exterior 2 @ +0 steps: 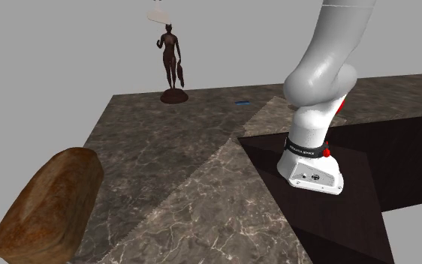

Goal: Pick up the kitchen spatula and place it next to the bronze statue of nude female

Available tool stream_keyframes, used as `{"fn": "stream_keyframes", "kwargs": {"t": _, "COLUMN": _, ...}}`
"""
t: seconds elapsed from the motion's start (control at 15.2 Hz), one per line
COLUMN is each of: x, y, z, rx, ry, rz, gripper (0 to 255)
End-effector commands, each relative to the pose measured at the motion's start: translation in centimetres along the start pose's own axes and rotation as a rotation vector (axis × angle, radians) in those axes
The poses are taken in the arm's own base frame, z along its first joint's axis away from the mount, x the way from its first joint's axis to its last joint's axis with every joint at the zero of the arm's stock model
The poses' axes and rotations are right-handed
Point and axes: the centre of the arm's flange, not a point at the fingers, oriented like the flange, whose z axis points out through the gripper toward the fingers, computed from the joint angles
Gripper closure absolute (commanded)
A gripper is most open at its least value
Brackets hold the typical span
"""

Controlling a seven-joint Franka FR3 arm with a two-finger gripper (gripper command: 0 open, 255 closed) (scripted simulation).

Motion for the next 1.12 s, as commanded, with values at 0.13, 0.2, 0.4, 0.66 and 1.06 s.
{"fn": "stream_keyframes", "kwargs": {"t": 0.13, "x": 5.4, "y": 0.8, "z": 0.2, "rx": 0.000, "ry": 0.001, "rz": -0.001, "gripper": 255}}
{"fn": "stream_keyframes", "kwargs": {"t": 0.2, "x": 6.7, "y": 0.9, "z": 0.3, "rx": 0.000, "ry": 0.001, "rz": -0.001, "gripper": 255}}
{"fn": "stream_keyframes", "kwargs": {"t": 0.4, "x": 10.6, "y": 1.5, "z": 0.6, "rx": 0.000, "ry": 0.001, "rz": -0.001, "gripper": 255}}
{"fn": "stream_keyframes", "kwargs": {"t": 0.66, "x": 15.8, "y": 2.2, "z": 0.9, "rx": 0.000, "ry": 0.001, "rz": -0.001, "gripper": 255}}
{"fn": "stream_keyframes", "kwargs": {"t": 1.06, "x": 20.2, "y": 2.9, "z": 2.8, "rx": 0.000, "ry": 0.001, "rz": -0.001, "gripper": 255}}
